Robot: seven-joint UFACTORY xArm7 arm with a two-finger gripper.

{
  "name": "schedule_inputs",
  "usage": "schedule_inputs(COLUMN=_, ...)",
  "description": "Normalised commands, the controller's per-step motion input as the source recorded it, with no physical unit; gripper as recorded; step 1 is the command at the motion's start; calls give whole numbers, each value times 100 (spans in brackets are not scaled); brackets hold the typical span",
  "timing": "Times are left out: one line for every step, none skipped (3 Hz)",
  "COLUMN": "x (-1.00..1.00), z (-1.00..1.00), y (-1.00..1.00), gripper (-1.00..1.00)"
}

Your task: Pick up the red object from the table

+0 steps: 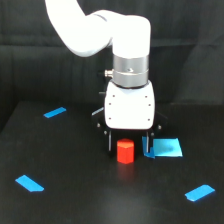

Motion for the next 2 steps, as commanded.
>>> schedule_inputs(x=5, z=4, y=0, gripper=42)
schedule_inputs(x=-5, z=-8, y=-9, gripper=24)
